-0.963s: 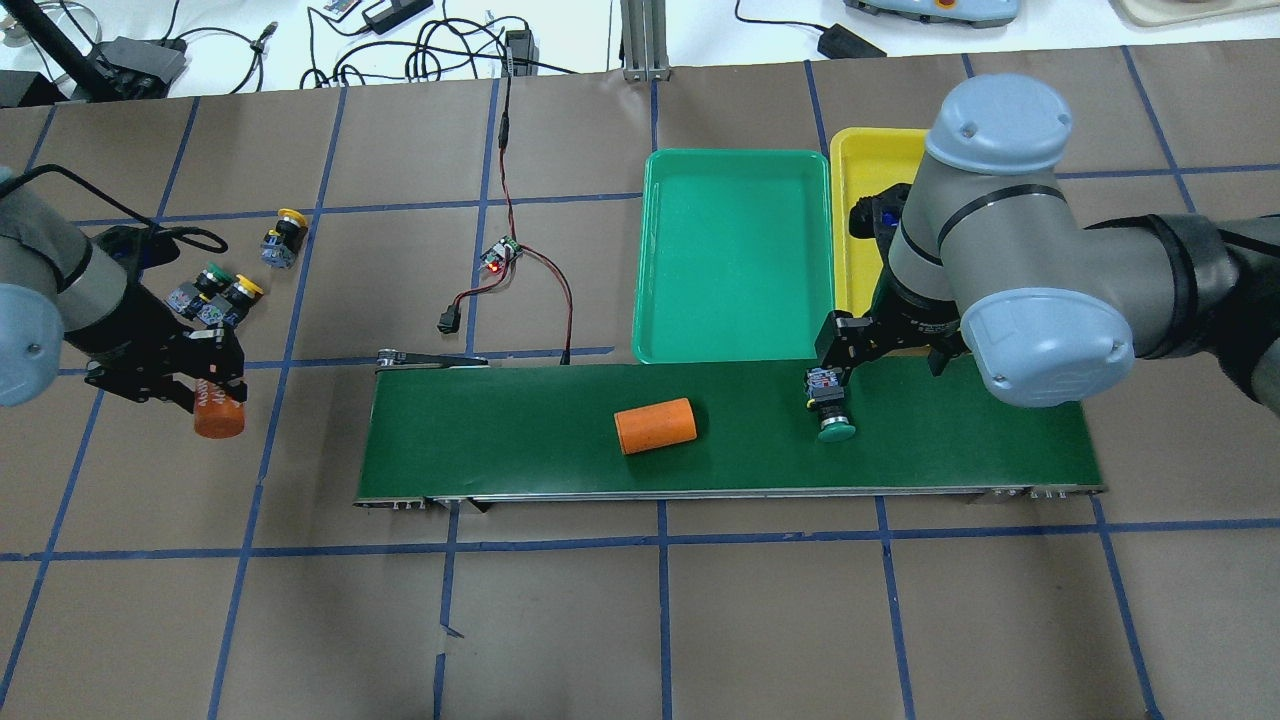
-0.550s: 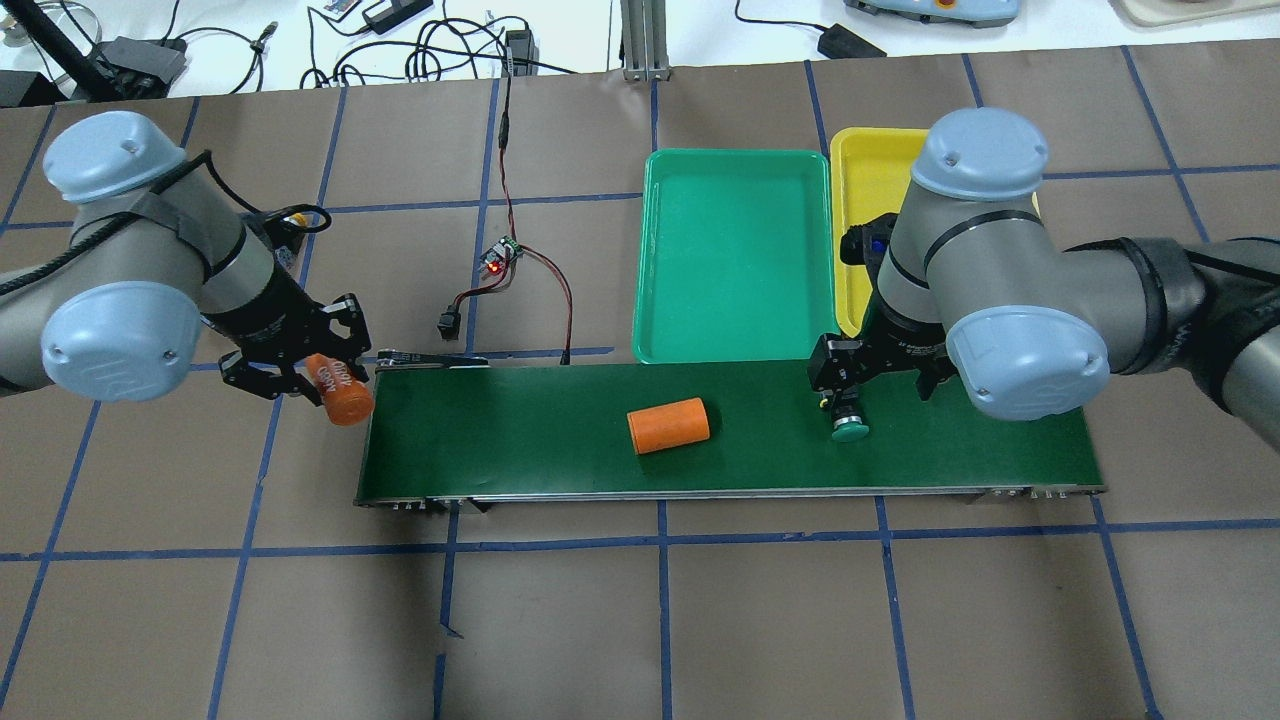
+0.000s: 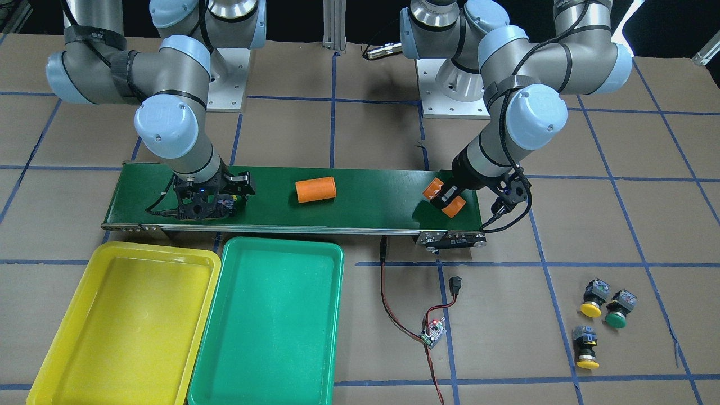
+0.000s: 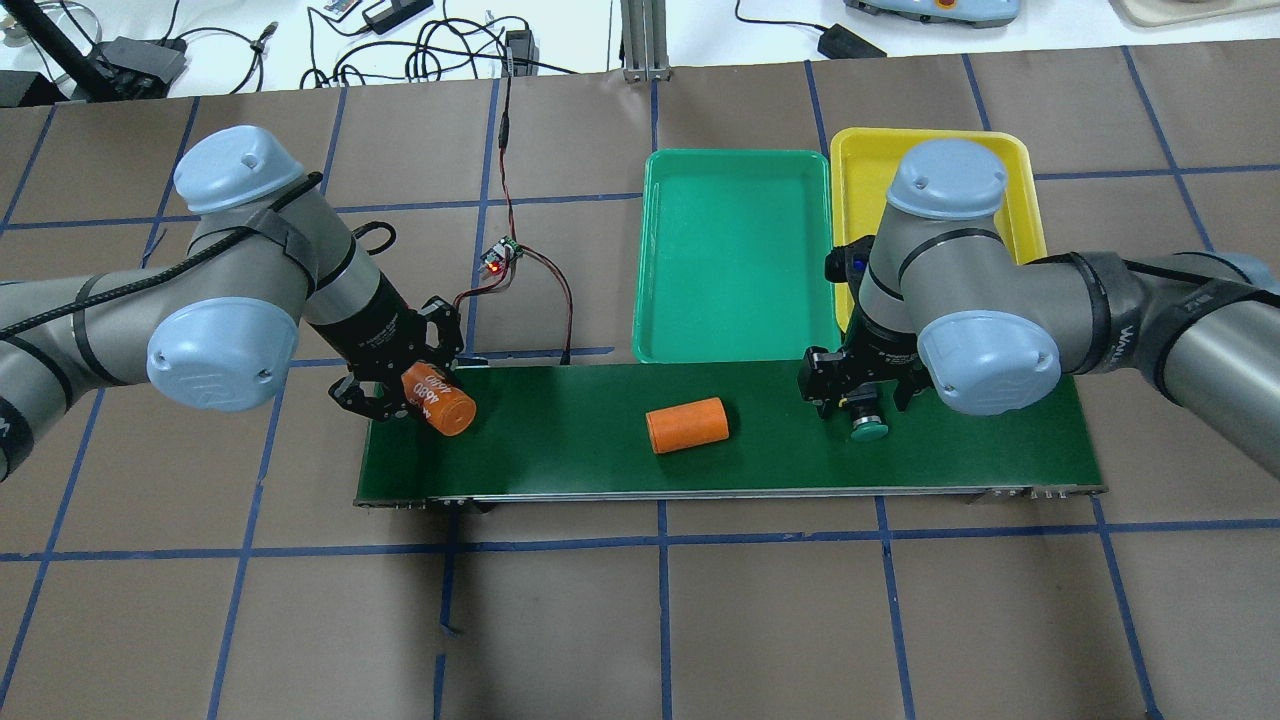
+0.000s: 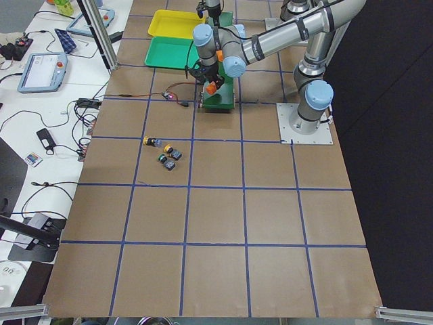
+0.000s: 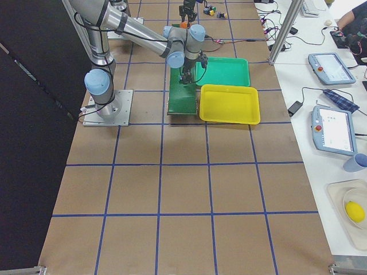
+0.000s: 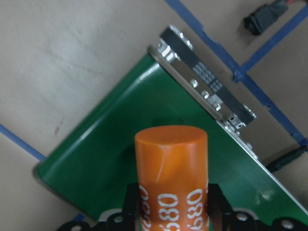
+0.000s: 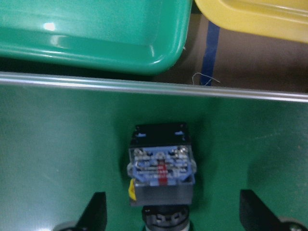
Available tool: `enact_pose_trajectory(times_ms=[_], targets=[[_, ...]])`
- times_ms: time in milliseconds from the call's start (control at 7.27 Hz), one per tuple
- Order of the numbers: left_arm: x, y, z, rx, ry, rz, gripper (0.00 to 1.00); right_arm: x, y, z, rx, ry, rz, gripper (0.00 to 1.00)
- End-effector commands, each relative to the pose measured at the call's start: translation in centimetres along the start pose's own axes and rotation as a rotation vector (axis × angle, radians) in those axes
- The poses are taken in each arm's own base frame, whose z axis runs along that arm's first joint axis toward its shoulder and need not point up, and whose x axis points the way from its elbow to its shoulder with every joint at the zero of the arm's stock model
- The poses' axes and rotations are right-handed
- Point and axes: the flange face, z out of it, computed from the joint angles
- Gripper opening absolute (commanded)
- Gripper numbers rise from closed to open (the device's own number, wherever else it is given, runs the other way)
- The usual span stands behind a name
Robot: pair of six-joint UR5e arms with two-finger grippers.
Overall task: Sort buttons by color to trays
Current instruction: 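Grasp green button with right gripper while left carries cylinder to conveyor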
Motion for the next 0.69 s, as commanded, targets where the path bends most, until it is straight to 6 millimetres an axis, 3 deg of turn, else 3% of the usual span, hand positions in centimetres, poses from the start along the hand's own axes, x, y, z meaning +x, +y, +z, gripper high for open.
enact_pose_trajectory(times_ms=[0, 138, 413, 550], targets=[[0.5, 0.8, 0.9, -0.006, -0.014, -0.025, 0.44, 0.1, -0.5, -0.3, 0.012, 0.005, -0.001, 0.18], [0.4, 0.8, 0.9, -0.002, -0.014, -0.014, 0.68, 0.1, -1.2, -1.5, 0.040, 0.010, -0.002, 0.12], [0.6, 0.5, 0.2, 0.010, 0.000, -0.011, 0.86, 0.0, -4.9, -7.6, 0.140, -0.001, 0.008, 0.12], [0.5, 0.2, -0.2, 0.016, 0.004, 0.037, 0.97, -0.2, -8.3, -8.9, 0.174, -0.015, 0.006, 0.12]])
